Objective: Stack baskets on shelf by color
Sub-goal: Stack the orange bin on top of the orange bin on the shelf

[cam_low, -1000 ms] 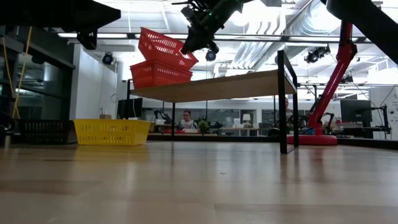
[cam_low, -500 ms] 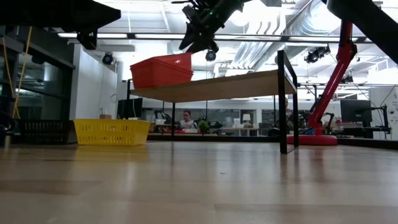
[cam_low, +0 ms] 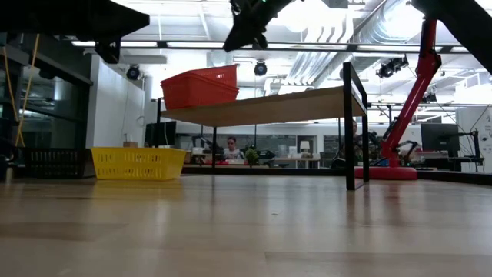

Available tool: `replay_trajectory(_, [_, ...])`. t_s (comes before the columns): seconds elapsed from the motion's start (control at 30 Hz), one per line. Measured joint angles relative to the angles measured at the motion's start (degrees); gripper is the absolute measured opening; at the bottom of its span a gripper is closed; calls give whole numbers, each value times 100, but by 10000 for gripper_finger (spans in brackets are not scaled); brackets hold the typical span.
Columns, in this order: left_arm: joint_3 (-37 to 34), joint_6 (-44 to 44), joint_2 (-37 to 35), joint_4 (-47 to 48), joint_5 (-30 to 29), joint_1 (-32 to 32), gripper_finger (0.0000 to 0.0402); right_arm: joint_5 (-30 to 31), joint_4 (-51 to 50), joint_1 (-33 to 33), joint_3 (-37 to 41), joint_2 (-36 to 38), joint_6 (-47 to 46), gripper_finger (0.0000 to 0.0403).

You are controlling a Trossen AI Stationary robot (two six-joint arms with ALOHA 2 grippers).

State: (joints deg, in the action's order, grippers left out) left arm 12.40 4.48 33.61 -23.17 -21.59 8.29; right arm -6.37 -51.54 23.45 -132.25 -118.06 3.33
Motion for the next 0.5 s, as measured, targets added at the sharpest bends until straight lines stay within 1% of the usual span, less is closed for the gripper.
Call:
replay_trajectory(0.03, [0,5,-2,1,0,0,0,39,88,-11,0,-9,39,13])
replay_trajectory(0.07, [0,18,-2,12,-1,0,0,65,179,-8,0,-14,69,10])
replay_trajectory(0.17, [0,91,-2,140,-1,0,0,185,363,-15,-2,-14,171,16])
replay_trajectory(0.23, [0,91,-2,155,0,0,0,320,560,-77,196,-12,290,6])
replay_trajectory(0.33, [0,91,-2,157,-1,0,0,319,1133,-151,1047,110,370,5])
replay_trajectory(0.4, [0,101,-2,164,-1,0,0,401,1820,-149,1765,333,420,3])
replay_trajectory(0.5, [0,133,-2,193,-3,0,0,534,3065,-59,2786,953,418,2])
